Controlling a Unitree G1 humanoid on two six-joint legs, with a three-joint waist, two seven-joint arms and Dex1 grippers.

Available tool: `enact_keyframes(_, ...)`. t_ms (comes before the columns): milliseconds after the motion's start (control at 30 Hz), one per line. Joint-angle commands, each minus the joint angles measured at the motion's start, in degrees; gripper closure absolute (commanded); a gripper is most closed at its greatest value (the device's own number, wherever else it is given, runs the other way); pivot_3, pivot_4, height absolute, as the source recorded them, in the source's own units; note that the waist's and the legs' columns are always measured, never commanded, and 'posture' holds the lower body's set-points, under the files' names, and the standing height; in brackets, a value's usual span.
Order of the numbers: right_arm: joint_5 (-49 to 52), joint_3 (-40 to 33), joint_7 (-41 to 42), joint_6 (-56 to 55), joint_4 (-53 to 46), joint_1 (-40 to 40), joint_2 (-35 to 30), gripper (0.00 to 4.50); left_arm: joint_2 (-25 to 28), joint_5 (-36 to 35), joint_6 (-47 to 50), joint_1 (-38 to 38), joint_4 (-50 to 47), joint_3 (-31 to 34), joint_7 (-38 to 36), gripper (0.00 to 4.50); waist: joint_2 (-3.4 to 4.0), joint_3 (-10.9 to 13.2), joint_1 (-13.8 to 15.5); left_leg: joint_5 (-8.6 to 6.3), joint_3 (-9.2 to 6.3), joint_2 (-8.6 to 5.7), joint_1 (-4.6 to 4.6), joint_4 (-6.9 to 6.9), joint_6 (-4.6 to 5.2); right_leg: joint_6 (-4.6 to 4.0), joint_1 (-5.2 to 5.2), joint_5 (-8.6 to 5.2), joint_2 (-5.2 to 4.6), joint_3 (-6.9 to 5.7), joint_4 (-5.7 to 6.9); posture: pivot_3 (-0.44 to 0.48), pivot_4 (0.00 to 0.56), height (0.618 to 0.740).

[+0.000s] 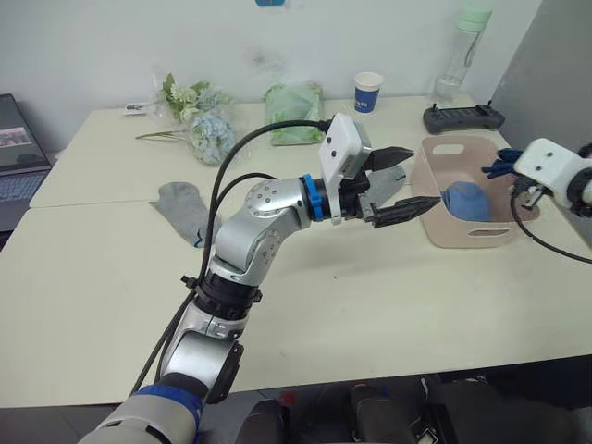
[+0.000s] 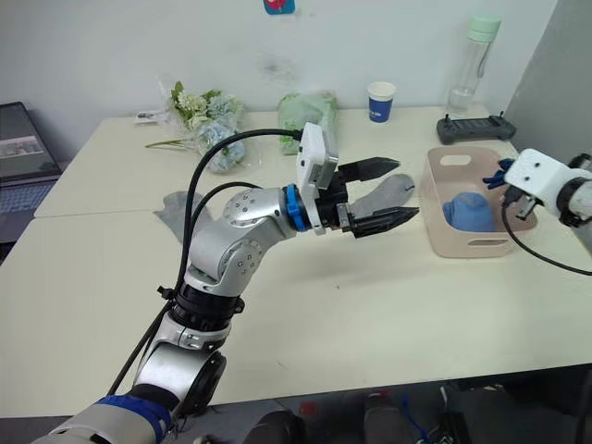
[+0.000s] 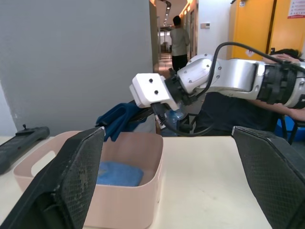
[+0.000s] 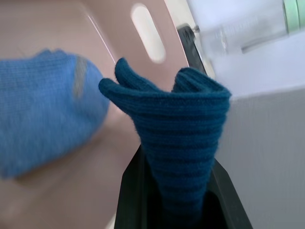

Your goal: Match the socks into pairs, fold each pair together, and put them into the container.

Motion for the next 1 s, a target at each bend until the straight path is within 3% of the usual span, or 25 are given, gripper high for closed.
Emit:
enact_keyframes(33,-3.71,0.66,-0.19,-5.88,6.24,-5.06,1.26,4.5,1.46,0.03,1.47,1.28,-4.61,0.74,1.18,0.04,-0.01,0.01,0.25,0.0,0.0,-0.02,0.0,0.0,0.0,0.0,0.0,0.0,-0.03,0.01,0.0,0.0,0.15,0.74)
enact_keyframes(333,-14.27,6.58,-1.91,-13.49,18.18,-8.34,4.36,4.5,2.34,0.29,3.14,2.13,-6.4,0.48,3.52,0.04,-0.01,0.01,1.68,0.0,-0.15,-0.13,-0.1,0.08,0.0,-0.01,0.03,0.01,-0.15,-0.15,-0.06,0.0,0.15,0.74)
enact_keyframes(533,-14.5,6.77,2.97,-14.64,20.44,-8.43,5.48,4.5,2.71,0.27,3.53,2.36,-6.73,0.3,3.54,0.04,-0.01,0.01,1.43,0.01,-0.14,-0.1,-0.06,0.09,-0.01,-0.02,0.03,0.01,-0.15,-0.15,0.01,0.0,0.15,0.74)
enact_keyframes(767,-9.68,3.07,13.43,-11.38,18.71,-11.48,4.68,2.21,3.04,0.61,2.91,2.43,-5.83,0.25,3.05,0.0,-0.01,0.01,1.4,0.01,-0.15,-0.09,-0.04,0.11,-0.01,-0.02,0.04,0.01,-0.15,-0.17,0.03,0.0,0.15,0.74)
enact_keyframes(967,-4.06,0.3,32.04,-1.66,13.89,-16.12,1.95,0.14,3.24,1.04,1.82,1.6,-4.28,0.48,2.33,0.0,0.0,0.01,1.46,0.01,-0.21,-0.09,-0.05,0.1,-0.01,-0.02,0.04,0.01,-0.15,-0.24,0.02,0.0,0.15,0.74)
enact_keyframes(1000,-3.52,-0.2,33.39,-0.17,13.37,-17.18,1.67,0.07,3.23,1.03,1.75,1.49,-4.12,0.57,2.26,0.0,0.0,0.01,1.48,0.01,-0.23,-0.09,-0.06,0.1,-0.01,-0.02,0.04,0.01,-0.15,-0.27,0.02,0.0,0.15,0.74)
